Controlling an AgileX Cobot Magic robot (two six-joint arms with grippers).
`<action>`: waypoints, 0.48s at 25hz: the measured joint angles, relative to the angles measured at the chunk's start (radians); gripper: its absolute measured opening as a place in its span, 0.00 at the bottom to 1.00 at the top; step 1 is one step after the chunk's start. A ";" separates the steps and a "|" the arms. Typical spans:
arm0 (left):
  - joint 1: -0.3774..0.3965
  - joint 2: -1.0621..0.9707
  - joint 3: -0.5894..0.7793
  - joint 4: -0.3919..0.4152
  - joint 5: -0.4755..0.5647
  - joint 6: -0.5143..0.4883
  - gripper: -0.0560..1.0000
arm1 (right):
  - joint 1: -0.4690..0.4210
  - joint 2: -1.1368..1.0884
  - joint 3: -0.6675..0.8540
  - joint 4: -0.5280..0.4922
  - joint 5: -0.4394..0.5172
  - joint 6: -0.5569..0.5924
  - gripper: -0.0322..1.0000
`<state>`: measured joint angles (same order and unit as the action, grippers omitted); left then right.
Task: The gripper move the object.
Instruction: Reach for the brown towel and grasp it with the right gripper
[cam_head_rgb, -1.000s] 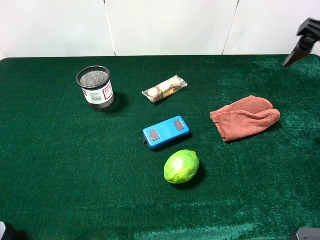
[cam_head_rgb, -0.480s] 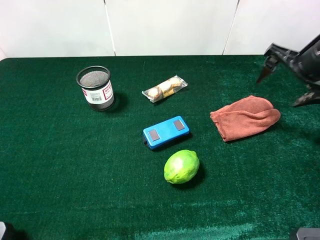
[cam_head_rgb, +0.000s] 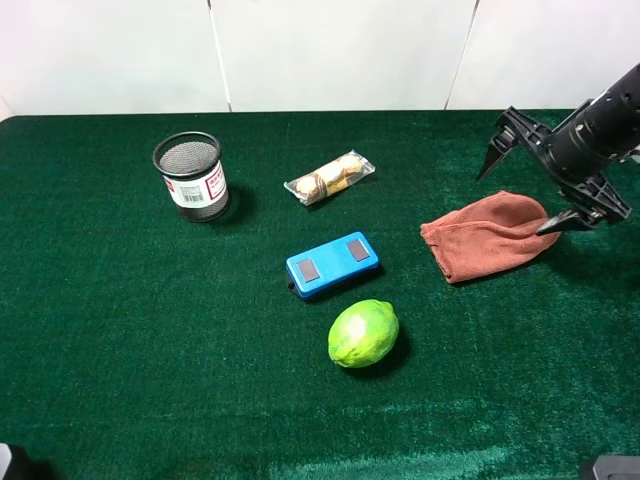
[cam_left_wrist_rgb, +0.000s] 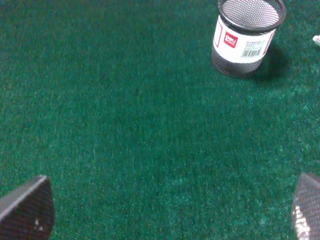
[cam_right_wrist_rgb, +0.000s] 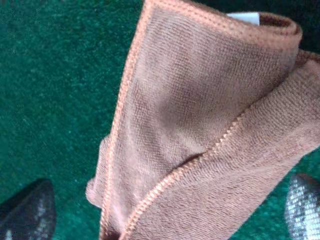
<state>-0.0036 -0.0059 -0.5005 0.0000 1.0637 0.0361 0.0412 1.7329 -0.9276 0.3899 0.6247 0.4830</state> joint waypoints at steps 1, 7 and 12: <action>0.000 0.000 0.000 0.000 0.000 0.000 0.96 | 0.000 0.007 0.000 0.005 -0.002 0.016 0.70; 0.000 0.000 0.000 0.000 0.000 0.000 0.96 | 0.000 0.065 0.000 0.021 -0.020 0.075 0.70; 0.000 0.000 0.000 0.000 0.000 0.000 0.96 | 0.000 0.121 0.000 0.054 -0.045 0.081 0.70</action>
<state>-0.0036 -0.0059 -0.5005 0.0000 1.0637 0.0361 0.0412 1.8535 -0.9276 0.4440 0.5800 0.5640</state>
